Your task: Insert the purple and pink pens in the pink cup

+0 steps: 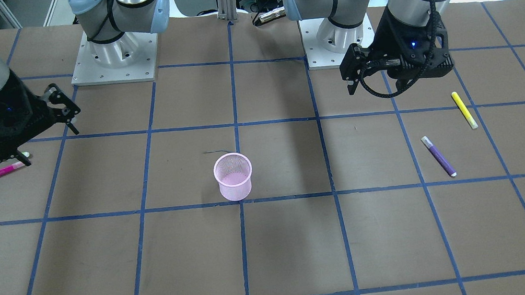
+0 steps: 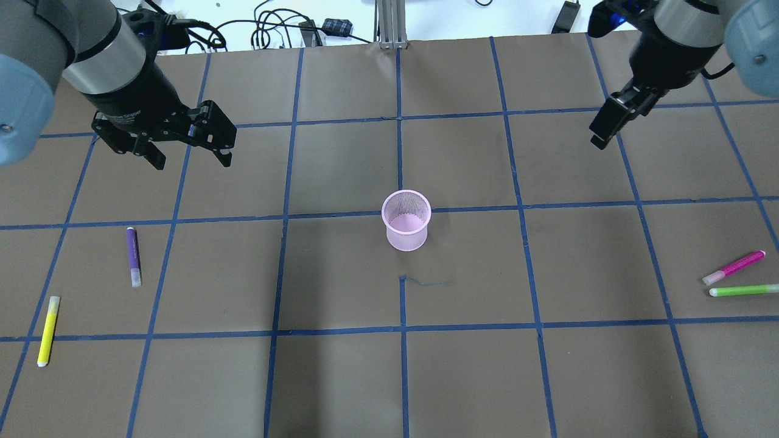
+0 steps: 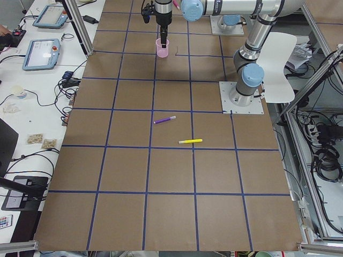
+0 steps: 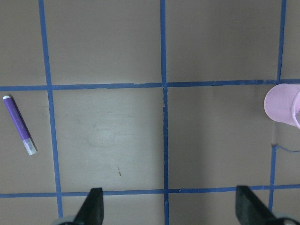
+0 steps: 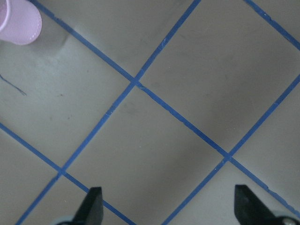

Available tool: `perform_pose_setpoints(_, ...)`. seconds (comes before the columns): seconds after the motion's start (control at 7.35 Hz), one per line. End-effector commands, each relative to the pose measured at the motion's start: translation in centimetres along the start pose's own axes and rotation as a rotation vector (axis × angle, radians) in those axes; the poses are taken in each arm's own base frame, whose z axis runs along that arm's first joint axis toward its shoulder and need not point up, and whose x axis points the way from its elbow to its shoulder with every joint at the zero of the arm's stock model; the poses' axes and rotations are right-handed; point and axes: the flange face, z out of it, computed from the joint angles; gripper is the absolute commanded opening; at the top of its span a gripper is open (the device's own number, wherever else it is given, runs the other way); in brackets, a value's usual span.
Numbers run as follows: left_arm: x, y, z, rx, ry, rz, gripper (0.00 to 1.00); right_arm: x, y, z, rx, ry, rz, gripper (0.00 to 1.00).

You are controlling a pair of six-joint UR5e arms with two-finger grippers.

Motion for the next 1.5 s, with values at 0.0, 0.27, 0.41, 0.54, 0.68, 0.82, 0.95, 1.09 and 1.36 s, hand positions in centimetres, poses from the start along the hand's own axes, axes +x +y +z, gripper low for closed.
perform_pose_setpoints(0.0, -0.6, -0.2, -0.1, 0.009, -0.02, -0.003, 1.0, 3.5, 3.8, 1.1, -0.004, -0.026, -0.3, 1.0)
perform_pose_setpoints(0.27, -1.4, -0.9, 0.9, -0.006, -0.027, -0.012, 1.0, 4.4, 5.0, 1.8, -0.006, -0.042, -0.667, 1.0)
perform_pose_setpoints(0.41, -2.1, -0.7, 1.6, -0.02, -0.025, -0.026, 1.0, 6.0, 6.8, 2.4, 0.002, -0.055, -0.778, 1.0)
perform_pose_setpoints(0.54, -2.8, -1.2, 1.2, 0.004, -0.026, -0.043, 1.0, 7.8, 9.6, 3.5, 0.015, -0.076, -0.832, 1.0)
perform_pose_setpoints(0.68, -4.4, -1.7, 2.2, 0.004, -0.026, -0.073, 1.0, 9.3, 12.2, 4.9, 0.069, -0.094, -0.866, 1.0)
perform_pose_setpoints(0.82, -5.2, -1.7, 3.6, -0.025, -0.013, -0.086, 1.0, 10.9, 14.9, 6.0, 0.109, -0.113, -0.984, 1.0)
perform_pose_setpoints(0.95, -6.3, -1.7, 4.2, -0.027, -0.019, -0.107, 1.0, 11.5, 16.9, 7.7, 0.134, -0.137, -1.094, 1.0)
perform_pose_setpoints(1.09, -8.6, -1.9, 4.8, -0.022, -0.008, -0.154, 1.0, 12.3, 19.4, 9.2, 0.186, -0.138, -1.135, 1.0)
perform_pose_setpoints(1.36, -14.7, -3.2, 6.2, -0.005, -0.017, -0.268, 1.0, 16.8, 25.0, 15.8, 0.351, -0.178, -1.18, 1.0)
